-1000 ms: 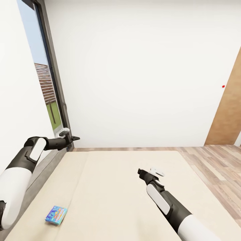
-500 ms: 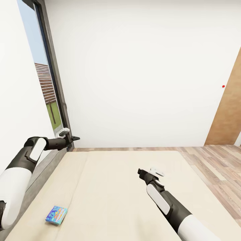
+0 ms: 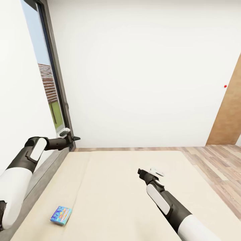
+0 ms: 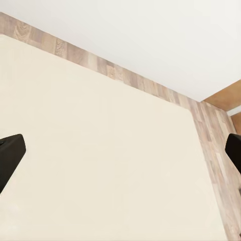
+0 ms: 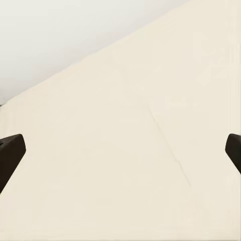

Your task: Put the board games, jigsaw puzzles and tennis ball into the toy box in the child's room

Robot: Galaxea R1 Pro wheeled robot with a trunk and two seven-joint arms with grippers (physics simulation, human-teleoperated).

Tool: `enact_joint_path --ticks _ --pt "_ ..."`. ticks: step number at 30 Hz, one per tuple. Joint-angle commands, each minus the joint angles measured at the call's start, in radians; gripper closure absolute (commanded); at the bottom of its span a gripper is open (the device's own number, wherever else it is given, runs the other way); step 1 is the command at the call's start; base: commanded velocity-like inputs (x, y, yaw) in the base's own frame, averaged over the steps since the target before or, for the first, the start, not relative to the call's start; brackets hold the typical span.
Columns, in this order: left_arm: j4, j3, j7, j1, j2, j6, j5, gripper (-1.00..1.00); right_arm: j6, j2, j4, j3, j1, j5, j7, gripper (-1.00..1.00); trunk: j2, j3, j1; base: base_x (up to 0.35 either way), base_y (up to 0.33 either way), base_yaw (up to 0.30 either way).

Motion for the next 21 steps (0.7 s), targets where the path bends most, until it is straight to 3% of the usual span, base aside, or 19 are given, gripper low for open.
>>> enact_joint_path --ticks 1,13,21 --pt "0.000 0.003 -0.008 0.000 -0.001 0.004 -0.007 -1.00 0.004 -0.001 -0.002 0.004 -0.001 -0.002 -0.007 -1.00 -0.001 -0.001 0.000 0.000 0.183 0.000" --pt "0.000 0.003 -0.008 0.000 -0.003 0.004 -0.007 -1.00 0.004 -0.001 -0.002 0.004 -0.001 -0.003 -0.007 -1.00 -0.001 -0.001 0.000 0.000 0.189 0.000" --pt "0.000 0.003 -0.008 0.000 -0.004 0.002 -0.007 -1.00 0.004 -0.001 0.009 0.002 -0.001 -0.003 -0.007 -1.00 -0.001 -0.001 0.000 0.000 0.088 0.000"
